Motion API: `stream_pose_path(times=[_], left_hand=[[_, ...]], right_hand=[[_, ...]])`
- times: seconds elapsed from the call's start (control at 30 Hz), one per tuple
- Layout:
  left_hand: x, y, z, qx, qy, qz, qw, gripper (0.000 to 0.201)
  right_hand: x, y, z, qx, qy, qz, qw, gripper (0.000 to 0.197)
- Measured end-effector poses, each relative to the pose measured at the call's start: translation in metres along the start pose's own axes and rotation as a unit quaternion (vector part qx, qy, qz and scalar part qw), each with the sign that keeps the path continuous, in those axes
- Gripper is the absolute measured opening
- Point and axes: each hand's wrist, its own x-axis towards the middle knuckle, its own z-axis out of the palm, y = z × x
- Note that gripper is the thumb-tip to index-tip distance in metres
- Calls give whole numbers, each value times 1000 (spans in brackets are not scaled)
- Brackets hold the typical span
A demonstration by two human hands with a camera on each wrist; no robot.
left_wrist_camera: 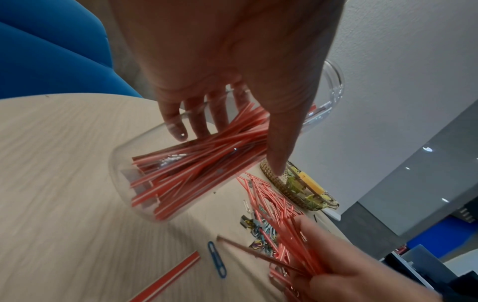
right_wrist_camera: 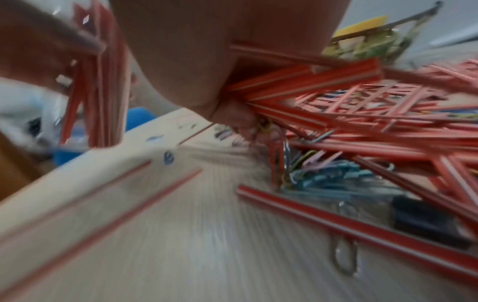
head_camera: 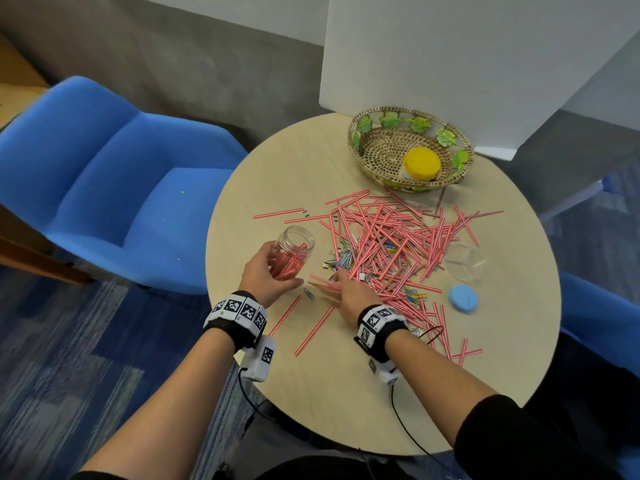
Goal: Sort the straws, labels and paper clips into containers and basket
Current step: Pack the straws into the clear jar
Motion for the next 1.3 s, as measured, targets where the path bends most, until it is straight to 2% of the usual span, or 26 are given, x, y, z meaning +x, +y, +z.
stream_pose_path(times=[0.07, 0.1, 0.17, 0.2, 0.27, 0.3, 0.37, 0.43, 0.5, 0.57, 0.6, 0.73, 0.77, 0.83, 0.97, 1.03, 1.1, 1.2, 1.3], left_hand=[[1, 7, 1, -2, -4, 3, 1000, 77], [2, 10, 2, -2, -5, 5, 1000, 77], [5, 16, 5, 0, -6, 14, 1000, 78], [6, 19, 8, 1, -7, 19, 1000, 78], [8, 27, 15, 1, -19, 28, 999, 76], [8, 31, 20, 4, -32, 33, 999, 74], [6, 39, 35, 6, -71, 39, 997, 72], [2, 45, 54, 14, -110, 46, 993, 73], [-3, 51, 73, 38, -144, 65, 987, 76], [-8, 58, 91, 46, -172, 82, 981, 80], [-10, 62, 99, 42, -183, 89, 978, 80], [-17, 77, 119, 19, -211, 110, 971, 78], [-18, 79, 122, 8, -215, 109, 971, 80], [-17, 81, 125, -7, -215, 103, 971, 86], [-16, 82, 122, -16, -205, 110, 972, 87], [-17, 80, 122, -16, -204, 114, 972, 87], [-18, 82, 123, -14, -202, 117, 972, 85], [-18, 88, 121, -5, -176, 131, 976, 75], [-14, 87, 114, -31, -153, 118, 981, 71]], right_hand=[[0, 8, -15, 129, 13, 47, 990, 36], [-1, 13, -24, 207, 24, 66, 976, 32], [-5, 23, -44, 358, 59, 107, 926, 22], [-7, 28, -54, 440, 80, 128, 885, 24], [-12, 38, -75, 618, 121, 140, 764, 29], [-15, 43, -86, 687, 138, 128, 701, 29], [-27, 48, -112, 782, 161, 78, 597, 26], [-40, 50, -136, 832, 172, 25, 526, 26], [-54, 49, -154, 851, 179, -25, 493, 28], [-63, 48, -163, 846, 199, -61, 491, 33], [-66, 47, -164, 836, 213, -71, 500, 38], [-71, 38, -149, 756, 273, -49, 593, 52], [-73, 35, -143, 741, 285, -39, 607, 55], [-75, 31, -135, 733, 307, -27, 607, 58], [-79, 33, -148, 734, 361, -20, 575, 56], [-80, 32, -152, 727, 367, -18, 580, 57], [-78, 28, -148, 709, 345, -8, 615, 57], [-76, 27, -136, 622, 287, 2, 729, 54], [-76, 29, -134, 552, 292, -14, 780, 49]])
